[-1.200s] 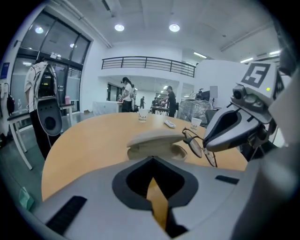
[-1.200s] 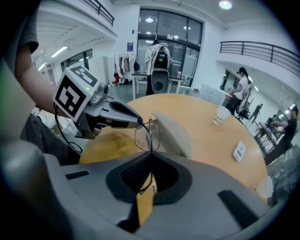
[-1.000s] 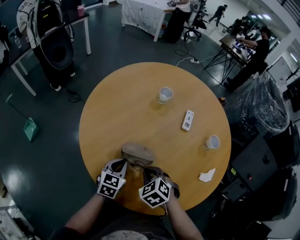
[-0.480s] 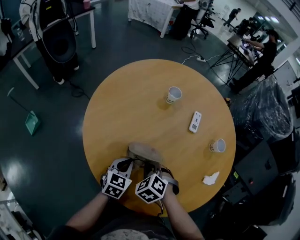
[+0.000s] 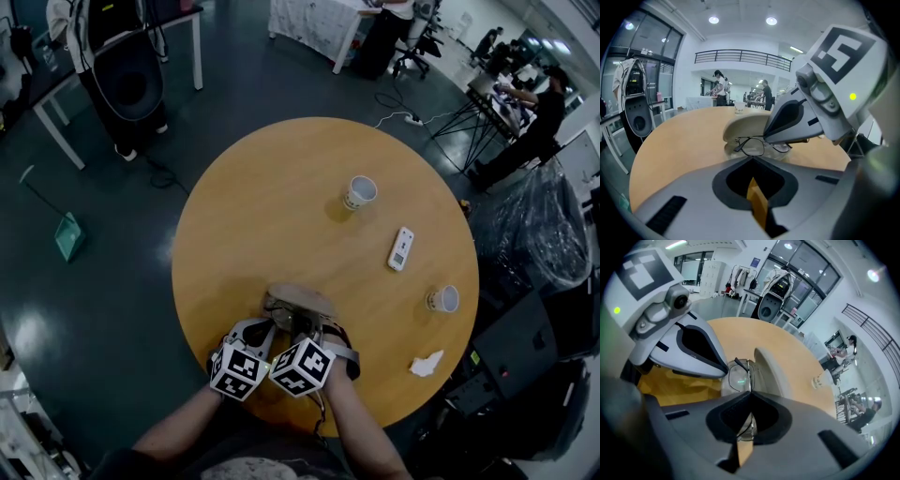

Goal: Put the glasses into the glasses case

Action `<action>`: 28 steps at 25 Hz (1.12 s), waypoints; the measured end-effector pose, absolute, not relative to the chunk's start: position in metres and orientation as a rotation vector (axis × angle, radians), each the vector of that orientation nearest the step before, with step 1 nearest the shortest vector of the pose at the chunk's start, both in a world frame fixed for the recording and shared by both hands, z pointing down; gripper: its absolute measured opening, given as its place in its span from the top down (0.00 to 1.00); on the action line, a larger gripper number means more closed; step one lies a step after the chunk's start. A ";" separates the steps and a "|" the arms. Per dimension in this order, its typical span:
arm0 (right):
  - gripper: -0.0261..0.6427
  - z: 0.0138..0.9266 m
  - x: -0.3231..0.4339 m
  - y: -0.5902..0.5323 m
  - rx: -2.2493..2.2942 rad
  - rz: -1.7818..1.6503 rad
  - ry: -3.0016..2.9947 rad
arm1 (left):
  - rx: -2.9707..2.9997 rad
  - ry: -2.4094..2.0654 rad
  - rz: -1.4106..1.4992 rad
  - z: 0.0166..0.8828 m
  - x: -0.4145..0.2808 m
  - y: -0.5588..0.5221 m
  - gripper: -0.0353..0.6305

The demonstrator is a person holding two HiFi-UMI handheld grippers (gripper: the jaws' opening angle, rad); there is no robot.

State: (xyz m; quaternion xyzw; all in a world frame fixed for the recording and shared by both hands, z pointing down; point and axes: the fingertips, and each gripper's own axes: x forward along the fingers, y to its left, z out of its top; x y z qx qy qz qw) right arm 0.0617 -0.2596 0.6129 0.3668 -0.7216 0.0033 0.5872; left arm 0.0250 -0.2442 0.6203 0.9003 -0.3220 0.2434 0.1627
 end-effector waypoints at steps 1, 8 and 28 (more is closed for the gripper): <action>0.97 0.615 0.062 -0.261 0.850 0.010 -1.681 | 2.569 -0.917 0.692 0.620 0.025 -0.244 0.94; 0.97 0.629 0.057 -0.264 0.759 0.015 -1.711 | 2.572 -0.901 0.686 0.619 0.027 -0.244 0.94; 0.96 0.636 0.059 -0.274 0.707 -0.117 -1.732 | 2.565 -0.922 0.710 0.619 0.031 -0.244 0.94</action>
